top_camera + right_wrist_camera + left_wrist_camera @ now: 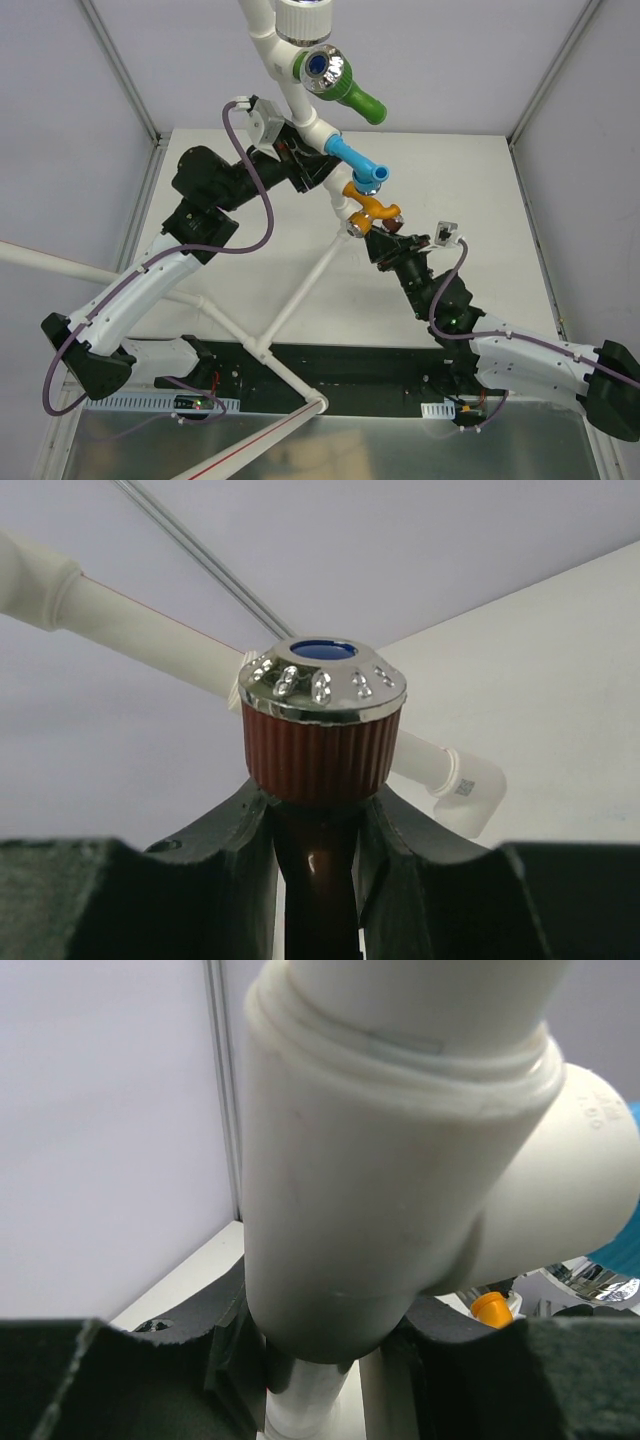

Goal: Install the water faucets
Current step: Install the water faucet onto the adaptor, then screw the water faucet onto the adaptor.

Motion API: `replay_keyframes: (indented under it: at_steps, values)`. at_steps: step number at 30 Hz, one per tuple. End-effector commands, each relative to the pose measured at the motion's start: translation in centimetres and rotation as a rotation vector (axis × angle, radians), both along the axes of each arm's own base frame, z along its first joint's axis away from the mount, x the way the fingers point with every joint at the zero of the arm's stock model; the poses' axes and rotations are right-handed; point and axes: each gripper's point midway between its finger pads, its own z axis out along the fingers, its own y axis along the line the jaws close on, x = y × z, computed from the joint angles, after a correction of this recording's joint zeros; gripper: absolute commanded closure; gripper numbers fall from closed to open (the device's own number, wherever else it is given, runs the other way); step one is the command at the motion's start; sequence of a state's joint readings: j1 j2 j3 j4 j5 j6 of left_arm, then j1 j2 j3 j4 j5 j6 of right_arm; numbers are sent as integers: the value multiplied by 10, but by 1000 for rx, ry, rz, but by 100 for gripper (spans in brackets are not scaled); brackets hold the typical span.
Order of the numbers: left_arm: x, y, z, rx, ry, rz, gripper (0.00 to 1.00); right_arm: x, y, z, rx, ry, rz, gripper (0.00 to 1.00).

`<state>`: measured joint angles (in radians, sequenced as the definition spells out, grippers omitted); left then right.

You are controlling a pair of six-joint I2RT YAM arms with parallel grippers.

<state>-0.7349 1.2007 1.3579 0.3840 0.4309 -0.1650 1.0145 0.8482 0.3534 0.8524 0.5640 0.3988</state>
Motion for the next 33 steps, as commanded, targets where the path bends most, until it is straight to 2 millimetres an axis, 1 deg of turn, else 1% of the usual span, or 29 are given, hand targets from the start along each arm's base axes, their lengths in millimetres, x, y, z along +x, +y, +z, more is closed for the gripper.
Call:
replay_keyframes:
  at_steps: [1, 3, 4, 6, 8, 9, 13, 16, 19, 23, 26, 28, 29, 33]
  values:
    - [-78, 12, 64, -210, 60, -284, 100, -11, 30, -47, -364, -73, 138, 100]
    - [-78, 11, 63, -210, 65, -288, 100, -12, 32, -54, -459, -132, 153, 100]
    - [-79, 11, 63, -211, 66, -292, 100, -12, 33, -55, -496, -172, 154, 100]
    - [-80, 11, 63, -213, 67, -297, 100, -14, 35, -49, -570, -286, 159, 100]
    - [-81, 12, 64, -218, 70, -303, 100, -20, 40, -47, -650, -425, 188, 100]
    - [-81, 11, 63, -217, 75, -306, 100, -25, 45, -49, -703, -498, 220, 100]
    - [-81, 10, 62, -219, 83, -313, 100, -30, 53, -63, -985, -715, 288, 100]
    - [-83, 10, 61, -215, 88, -324, 100, -39, 59, -74, -1145, -886, 361, 100]
    - [-84, 10, 60, -213, 94, -331, 100, -38, 59, -73, -1281, -1009, 366, 100]
    - [-84, 9, 59, -214, 103, -338, 100, -37, 57, -75, -1408, -1083, 391, 100]
    - [-83, 8, 57, -217, 109, -337, 100, -32, 51, -73, -1506, -1125, 361, 100]
    - [-84, 9, 58, -222, 109, -342, 100, -31, 49, -72, -1541, -1141, 352, 100]
    - [-83, 8, 57, -223, 112, -342, 100, -27, 44, -71, -1581, -1128, 335, 100]
    - [-83, 8, 58, -229, 115, -349, 100, -26, 39, -68, -1666, -1166, 328, 100]
